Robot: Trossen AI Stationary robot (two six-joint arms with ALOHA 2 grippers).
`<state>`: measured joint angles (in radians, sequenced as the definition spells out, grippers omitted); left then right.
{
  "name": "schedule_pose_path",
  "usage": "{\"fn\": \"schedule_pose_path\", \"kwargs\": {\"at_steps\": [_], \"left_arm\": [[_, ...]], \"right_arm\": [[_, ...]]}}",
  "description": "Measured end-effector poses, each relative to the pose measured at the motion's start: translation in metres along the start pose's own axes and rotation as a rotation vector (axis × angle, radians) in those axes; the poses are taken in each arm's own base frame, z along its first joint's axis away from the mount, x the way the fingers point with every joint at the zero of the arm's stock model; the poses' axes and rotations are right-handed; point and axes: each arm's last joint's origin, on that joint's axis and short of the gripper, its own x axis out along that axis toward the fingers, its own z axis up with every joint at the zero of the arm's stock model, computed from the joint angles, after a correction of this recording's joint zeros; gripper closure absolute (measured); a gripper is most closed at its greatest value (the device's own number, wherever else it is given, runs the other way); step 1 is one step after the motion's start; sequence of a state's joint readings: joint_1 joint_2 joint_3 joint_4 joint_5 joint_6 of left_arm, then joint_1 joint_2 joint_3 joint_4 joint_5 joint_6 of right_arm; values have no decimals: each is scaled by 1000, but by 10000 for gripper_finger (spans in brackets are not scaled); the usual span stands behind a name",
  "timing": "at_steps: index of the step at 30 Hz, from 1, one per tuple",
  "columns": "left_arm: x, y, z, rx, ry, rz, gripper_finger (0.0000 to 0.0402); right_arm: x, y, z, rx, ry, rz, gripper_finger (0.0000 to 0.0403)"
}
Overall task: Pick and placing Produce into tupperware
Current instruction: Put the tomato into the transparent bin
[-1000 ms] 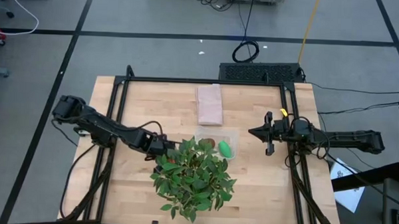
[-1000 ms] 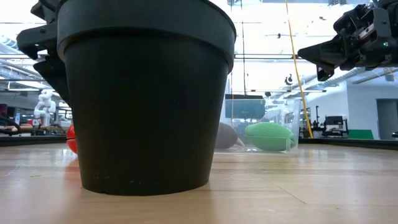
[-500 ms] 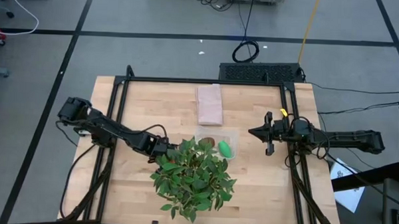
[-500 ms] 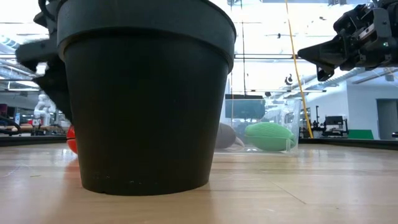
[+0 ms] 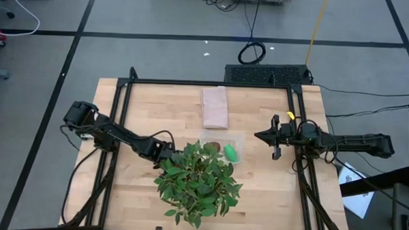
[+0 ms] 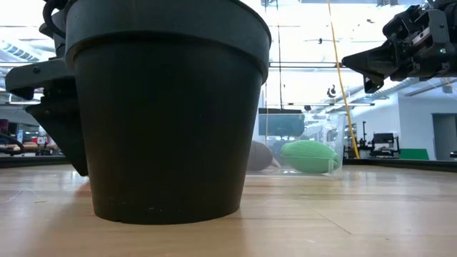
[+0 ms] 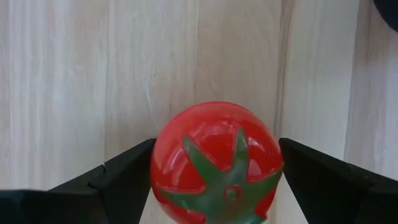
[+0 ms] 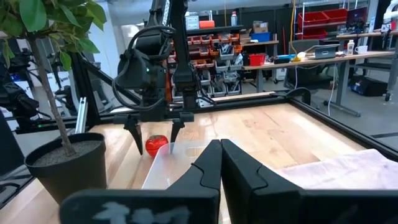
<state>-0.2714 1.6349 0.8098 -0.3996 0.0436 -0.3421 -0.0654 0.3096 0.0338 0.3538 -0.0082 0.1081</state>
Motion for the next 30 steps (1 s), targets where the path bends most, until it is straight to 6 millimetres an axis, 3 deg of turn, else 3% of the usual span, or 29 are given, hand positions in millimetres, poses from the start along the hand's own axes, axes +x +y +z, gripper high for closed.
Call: {"fn": "schedule_pose_path", "kwargs": {"at_steps": [9,21,30], "left_arm": [[0,1,2,8,-21,12,65],[0,1,1,10,-18,25,158],[-3,4,-1,135,-7,55,121]], "right_arm": [[0,0,0,0,0,0,403],[0,0,0,0,0,0,403],[0,0,0,0,0,0,403]]}}
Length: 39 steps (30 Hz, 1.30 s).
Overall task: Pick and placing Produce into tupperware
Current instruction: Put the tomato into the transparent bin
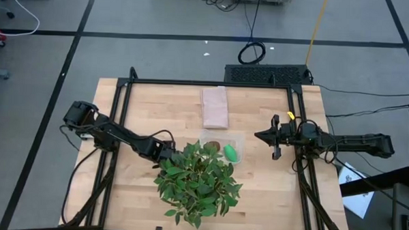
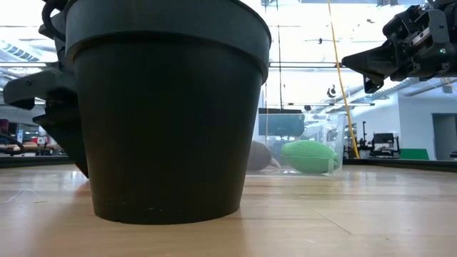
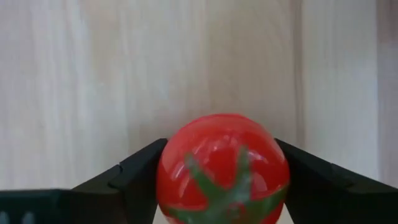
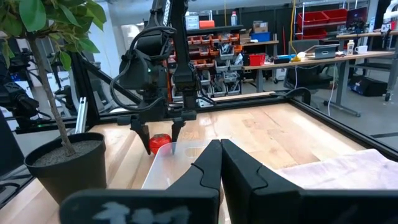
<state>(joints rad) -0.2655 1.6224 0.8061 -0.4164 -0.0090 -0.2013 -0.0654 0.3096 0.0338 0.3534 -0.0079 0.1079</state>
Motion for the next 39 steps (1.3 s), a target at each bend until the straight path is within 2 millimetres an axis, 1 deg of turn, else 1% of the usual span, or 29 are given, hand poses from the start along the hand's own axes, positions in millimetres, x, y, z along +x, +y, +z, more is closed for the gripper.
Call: {"fn": "schedule_pose_path", "kwargs": {"at_steps": [6,8,10,14,16,19,23,26,32,36,39], "left_arm": [[-19,6,2,27,-53,26,149],[-30,8,2,30,-83,33,155],[-41,10,3,42,-125,37,154],[-60,12,4,73,-203,35,137],[-69,13,3,101,-236,36,135],[-79,13,4,126,-291,35,144],[-92,15,1,103,-335,53,154],[-103,17,-3,102,-359,80,153],[-136,18,-13,135,-489,76,139],[-157,19,-24,166,-580,81,147],[-167,22,-36,168,-637,100,153]], "right_arm": [[0,0,0,0,0,0,403],[0,0,0,-2,0,0,403],[0,0,0,-7,0,0,403],[0,0,0,-7,5,0,403],[0,0,-1,-7,7,-1,403],[0,0,-1,-7,7,-1,403],[0,0,-1,-7,12,-1,403],[0,0,-2,-7,20,-2,403],[0,0,-2,-7,23,-3,403],[0,0,-2,-7,24,-3,403],[0,0,-2,-7,24,-3,403]]}}
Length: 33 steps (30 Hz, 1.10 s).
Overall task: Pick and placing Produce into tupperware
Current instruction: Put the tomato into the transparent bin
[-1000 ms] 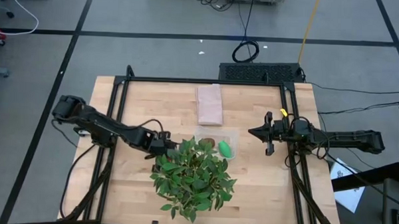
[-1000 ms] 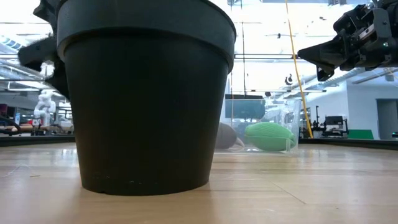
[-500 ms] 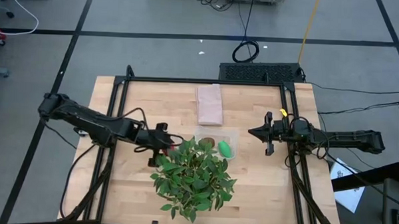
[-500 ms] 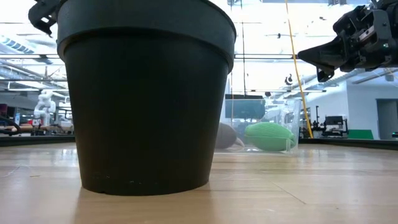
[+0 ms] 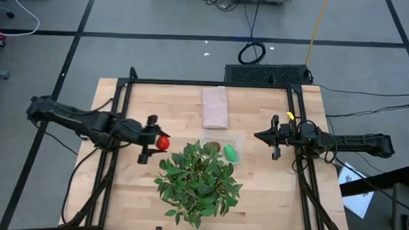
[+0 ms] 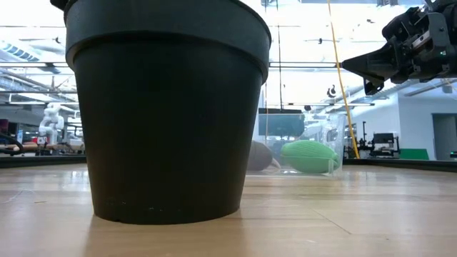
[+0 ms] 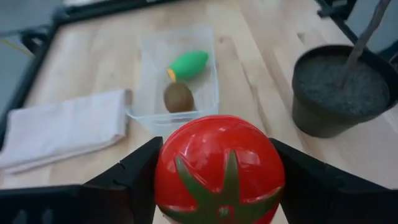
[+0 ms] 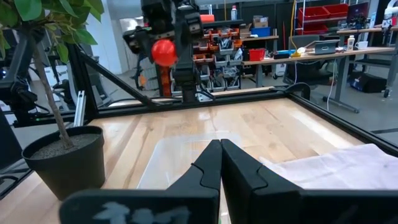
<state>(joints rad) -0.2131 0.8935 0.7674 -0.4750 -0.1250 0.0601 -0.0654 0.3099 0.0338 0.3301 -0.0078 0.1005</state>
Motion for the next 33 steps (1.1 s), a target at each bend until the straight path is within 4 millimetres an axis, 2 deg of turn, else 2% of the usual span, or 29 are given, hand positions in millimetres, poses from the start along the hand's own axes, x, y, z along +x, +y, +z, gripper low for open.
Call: {"fn": "schedule_pose_path", "kwargs": {"at_steps": [5,11,17,24,28,33], "left_arm": [[-18,2,-13,24,-138,35,143],[-28,5,-35,34,-342,86,146],[-21,8,-59,-5,-467,125,149],[-5,8,-83,15,-613,25,144],[0,11,-92,-1,-613,36,150],[-2,13,-93,-5,-619,31,141]], "right_arm": [[0,0,0,0,0,0,403],[0,0,0,-7,0,0,403],[0,0,0,-7,0,-4,403],[0,0,0,-7,0,-4,403],[0,0,0,-3,-1,-3,403],[0,0,0,-1,0,-4,403]]}}
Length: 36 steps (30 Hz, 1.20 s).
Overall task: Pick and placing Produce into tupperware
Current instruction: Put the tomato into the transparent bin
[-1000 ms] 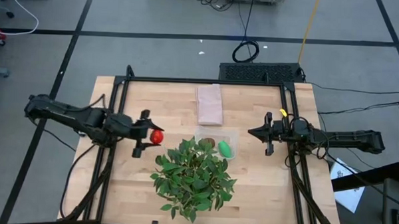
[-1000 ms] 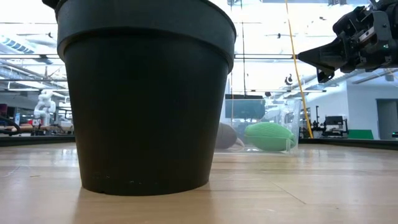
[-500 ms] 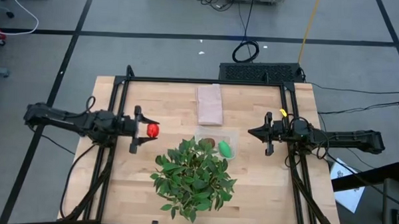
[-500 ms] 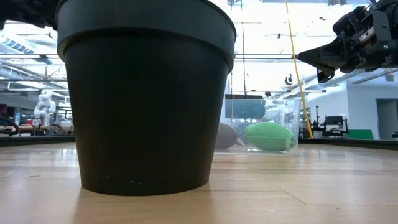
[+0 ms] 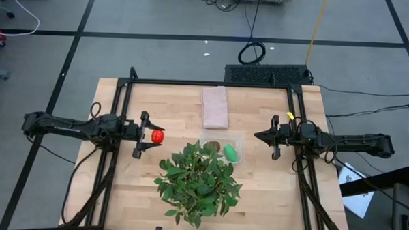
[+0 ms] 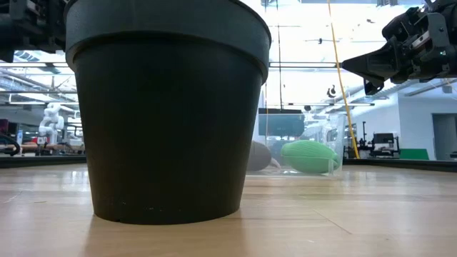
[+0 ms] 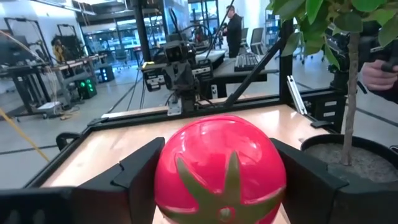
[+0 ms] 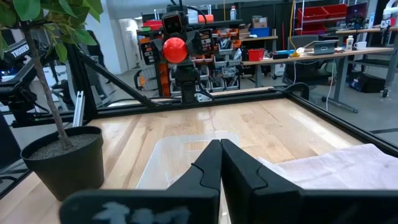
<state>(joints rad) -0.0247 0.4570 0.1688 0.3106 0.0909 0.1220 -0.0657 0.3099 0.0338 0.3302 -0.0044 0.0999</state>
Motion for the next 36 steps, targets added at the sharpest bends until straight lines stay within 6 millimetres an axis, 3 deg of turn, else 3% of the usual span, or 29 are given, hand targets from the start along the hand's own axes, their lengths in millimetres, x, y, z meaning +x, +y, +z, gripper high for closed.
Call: {"fn": "schedule_pose_path", "kwargs": {"at_steps": [15,36], "left_arm": [[-19,0,1,24,7,37,138],[-20,-1,-2,4,42,21,150]], "right_arm": [[0,0,-1,-6,7,-1,403],[0,0,-1,-6,10,-1,403]]}}
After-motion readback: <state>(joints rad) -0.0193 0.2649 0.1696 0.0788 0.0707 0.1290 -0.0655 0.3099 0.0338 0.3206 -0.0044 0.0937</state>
